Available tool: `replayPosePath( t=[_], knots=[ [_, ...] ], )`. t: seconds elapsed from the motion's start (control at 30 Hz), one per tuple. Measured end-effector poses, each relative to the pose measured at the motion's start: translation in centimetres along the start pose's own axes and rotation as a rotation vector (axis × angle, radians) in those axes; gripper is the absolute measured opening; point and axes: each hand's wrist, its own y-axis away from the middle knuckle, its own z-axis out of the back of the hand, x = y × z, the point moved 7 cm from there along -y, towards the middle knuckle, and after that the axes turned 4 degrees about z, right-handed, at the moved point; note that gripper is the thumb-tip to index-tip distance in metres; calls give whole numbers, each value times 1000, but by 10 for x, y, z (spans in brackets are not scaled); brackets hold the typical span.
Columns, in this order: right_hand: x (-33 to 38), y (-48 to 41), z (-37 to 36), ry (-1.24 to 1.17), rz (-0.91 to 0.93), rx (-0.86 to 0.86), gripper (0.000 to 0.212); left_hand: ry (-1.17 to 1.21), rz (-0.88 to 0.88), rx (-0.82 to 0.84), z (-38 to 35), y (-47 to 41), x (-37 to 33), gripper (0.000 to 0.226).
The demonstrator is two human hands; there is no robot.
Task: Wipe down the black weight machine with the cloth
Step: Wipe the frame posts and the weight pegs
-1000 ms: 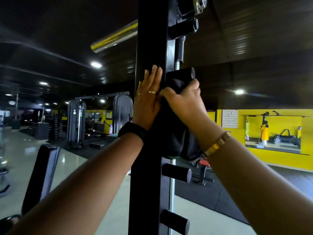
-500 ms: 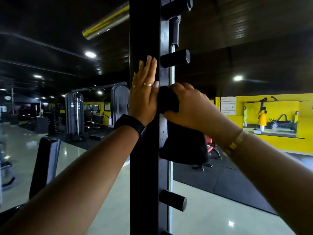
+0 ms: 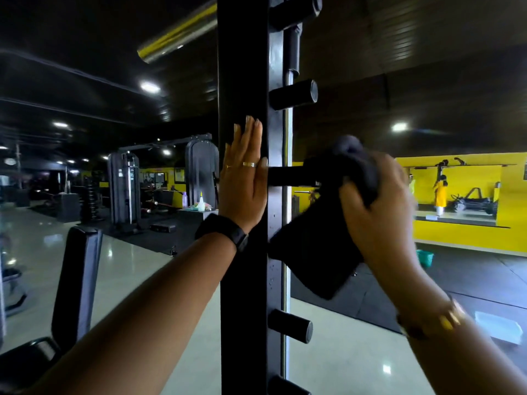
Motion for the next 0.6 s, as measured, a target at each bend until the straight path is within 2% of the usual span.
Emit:
replayPosePath(
  t=[0.07,0.1,0.17,0.23,0.3,0.43,0.6],
  knots=[
    [-14,14,10,-76,-172,-34,52,-3,-1,-18,-1,10,1,53],
    [-19,18,2,-88,-226,44,54,-2,-5,-18,0,13,1,53],
    [-22,23,-33,-100,-275,305,51,-10,-13,-6,-1,16,-1,52],
    [-12,27,-71,-40,-224,575,51,-21,-20,-7,0,16,-3,53],
    [-6,30,-93,137,-114,683,58,-27,-32,-18,2,15,-4,52],
    [1,47,-99,479,99,658,74,-41,-46,-18,2,14,-3,52],
    [8,75,-68,495,413,537,53,-39,-38,-31,-1,19,-1,50]
  ],
)
